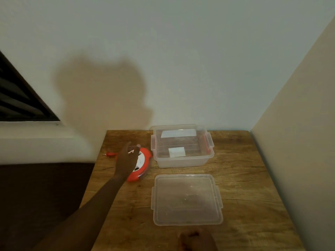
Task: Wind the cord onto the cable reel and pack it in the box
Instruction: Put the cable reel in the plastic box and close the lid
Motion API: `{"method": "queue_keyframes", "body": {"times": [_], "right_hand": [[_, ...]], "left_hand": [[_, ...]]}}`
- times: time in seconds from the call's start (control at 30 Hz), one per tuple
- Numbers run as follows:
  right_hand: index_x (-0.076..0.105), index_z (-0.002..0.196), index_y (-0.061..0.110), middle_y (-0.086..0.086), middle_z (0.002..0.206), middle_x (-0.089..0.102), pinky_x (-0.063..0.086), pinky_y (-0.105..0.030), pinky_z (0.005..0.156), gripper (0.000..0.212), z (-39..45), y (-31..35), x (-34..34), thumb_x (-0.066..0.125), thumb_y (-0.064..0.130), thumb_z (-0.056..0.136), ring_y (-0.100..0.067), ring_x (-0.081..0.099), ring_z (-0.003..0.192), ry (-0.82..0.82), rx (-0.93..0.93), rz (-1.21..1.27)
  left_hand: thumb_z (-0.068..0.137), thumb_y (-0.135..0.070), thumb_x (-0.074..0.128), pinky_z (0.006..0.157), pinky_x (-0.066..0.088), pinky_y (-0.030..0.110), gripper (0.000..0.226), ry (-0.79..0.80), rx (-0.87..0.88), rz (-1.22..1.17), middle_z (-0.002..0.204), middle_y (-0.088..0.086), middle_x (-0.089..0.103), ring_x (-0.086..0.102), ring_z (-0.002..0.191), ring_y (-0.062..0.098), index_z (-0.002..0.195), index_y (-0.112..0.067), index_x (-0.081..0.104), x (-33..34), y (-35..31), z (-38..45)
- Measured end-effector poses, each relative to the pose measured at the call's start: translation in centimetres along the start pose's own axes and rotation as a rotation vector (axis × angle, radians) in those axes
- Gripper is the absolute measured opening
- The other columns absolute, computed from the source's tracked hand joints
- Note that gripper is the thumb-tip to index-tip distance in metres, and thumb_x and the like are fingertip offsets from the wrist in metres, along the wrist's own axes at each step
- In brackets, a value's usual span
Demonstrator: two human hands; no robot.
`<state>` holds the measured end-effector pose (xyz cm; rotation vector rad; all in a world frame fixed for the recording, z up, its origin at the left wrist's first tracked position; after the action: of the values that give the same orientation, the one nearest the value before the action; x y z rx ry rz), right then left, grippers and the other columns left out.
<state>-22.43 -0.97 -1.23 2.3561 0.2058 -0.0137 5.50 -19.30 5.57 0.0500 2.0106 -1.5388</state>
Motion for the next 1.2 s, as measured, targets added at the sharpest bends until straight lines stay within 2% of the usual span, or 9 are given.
{"method": "queue_keyframes", "body": {"times": [0.17, 0.37, 0.5, 0.6, 0.73, 0.83, 0.9, 1.03, 1.2], "right_hand": [[0.065, 0.084, 0.003, -0.019, 0.071, 0.067, 0.058, -0.039, 0.056, 0.039, 1.7, 4.8, 4.6, 0.076, 0.021, 0.051, -0.032, 0.068, 0.062, 0.08, -0.127, -0.099], [0.064, 0.106, 0.023, 0.006, 0.104, 0.067, 0.056, -0.041, 0.086, 0.035, 4.5, 12.3, 10.5, 0.08, 0.023, 0.075, -0.016, 0.064, 0.098, 0.154, -0.237, 0.049], [0.061, 0.125, 0.031, 0.007, 0.11, 0.072, 0.058, -0.044, 0.084, 0.057, 7.6, 15.5, 12.7, 0.082, 0.031, 0.072, -0.016, 0.067, 0.102, 0.114, -0.308, 0.113], [0.062, 0.123, 0.024, 0.0, 0.108, 0.072, 0.06, -0.043, 0.077, 0.05, 9.3, 16.3, 13.6, 0.078, 0.011, 0.078, -0.02, 0.068, 0.099, 0.058, -0.243, 0.205], [0.061, 0.119, 0.016, -0.005, 0.105, 0.071, 0.061, -0.04, 0.071, 0.047, 11.2, 16.2, 14.9, 0.074, 0.0, 0.076, -0.023, 0.069, 0.094, -0.014, -0.149, 0.247], [0.058, 0.108, 0.021, -0.01, 0.104, 0.07, 0.06, -0.033, 0.059, 0.043, 11.8, 16.6, 16.0, 0.071, -0.004, 0.076, -0.026, 0.069, 0.091, -0.058, -0.114, 0.27], [0.058, 0.106, 0.017, -0.014, 0.104, 0.07, 0.06, -0.038, 0.061, 0.043, 11.8, 16.6, 16.4, 0.07, -0.009, 0.074, -0.029, 0.069, 0.091, -0.062, -0.059, 0.304], [0.058, 0.11, 0.008, -0.013, 0.102, 0.068, 0.058, -0.034, 0.055, 0.034, 11.6, 16.4, 17.4, 0.069, -0.004, 0.08, -0.028, 0.068, 0.088, -0.035, 0.031, 0.247], [0.058, 0.122, 0.012, -0.005, 0.109, 0.07, 0.061, -0.039, 0.07, 0.058, 11.6, 17.9, 19.6, 0.08, 0.012, 0.069, -0.023, 0.069, 0.095, 0.025, -0.058, 0.077]], "left_hand": [[0.102, -0.035, 0.061, 0.085, 0.058, 0.037, 0.044, -0.081, 0.049, 0.02, 0.123, 0.006, 0.066, 0.065, 0.116, 0.028, 0.139, -0.012, 0.054, -4.6, -0.5, 0.0], [0.099, -0.043, 0.062, 0.106, 0.049, 0.044, 0.063, -0.098, 0.058, 0.126, 0.144, 0.014, 0.061, 0.06, 0.129, 0.031, 0.151, -0.013, 0.044, -8.7, -0.6, 1.9], [0.098, -0.044, 0.063, 0.101, 0.048, 0.041, 0.048, 0.02, 0.017, 0.181, 0.125, 0.007, 0.068, 0.063, 0.121, 0.031, 0.135, -0.015, 0.056, -8.5, -0.3, 4.3], [0.099, -0.038, 0.063, 0.096, 0.048, 0.036, 0.031, 0.17, 0.069, 0.262, 0.119, 0.007, 0.069, 0.065, 0.113, 0.028, 0.117, -0.013, 0.06, -7.3, -0.4, 5.8], [0.099, -0.047, 0.059, 0.088, 0.049, 0.037, 0.041, 0.37, 0.132, 0.535, 0.121, 0.009, 0.072, 0.067, 0.111, 0.027, 0.119, -0.012, 0.065, -5.5, 1.8, 7.6], [0.094, -0.067, 0.049, 0.111, 0.035, 0.054, 0.058, 0.406, 0.113, 0.87, 0.134, 0.003, 0.066, 0.058, 0.128, 0.029, 0.135, -0.027, 0.058, -5.2, 5.4, 8.8], [0.091, -0.07, 0.051, 0.112, 0.042, 0.053, 0.064, 0.459, 0.066, 0.801, 0.133, 0.004, 0.068, 0.063, 0.124, 0.027, 0.138, -0.026, 0.059, -5.4, 7.1, 8.9], [0.096, -0.059, 0.056, 0.085, 0.063, 0.034, 0.048, 0.558, -0.079, 0.485, 0.096, 0.004, 0.08, 0.077, 0.086, 0.015, 0.105, -0.016, 0.076, -7.2, 9.4, 8.8], [0.094, -0.049, 0.066, 0.071, 0.063, 0.032, 0.035, 0.403, -0.187, 0.108, 0.093, 0.005, 0.08, 0.078, 0.081, 0.018, 0.1, -0.015, 0.071, -10.4, 9.7, 7.7]]}}
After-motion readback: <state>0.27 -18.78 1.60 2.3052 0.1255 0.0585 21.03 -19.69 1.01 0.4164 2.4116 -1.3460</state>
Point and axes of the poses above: each hand's wrist, its own z-axis towards the middle knuckle, its own x-axis out of the palm, y = z × x, the point moved 5 cm from there along z, towards the middle knuckle
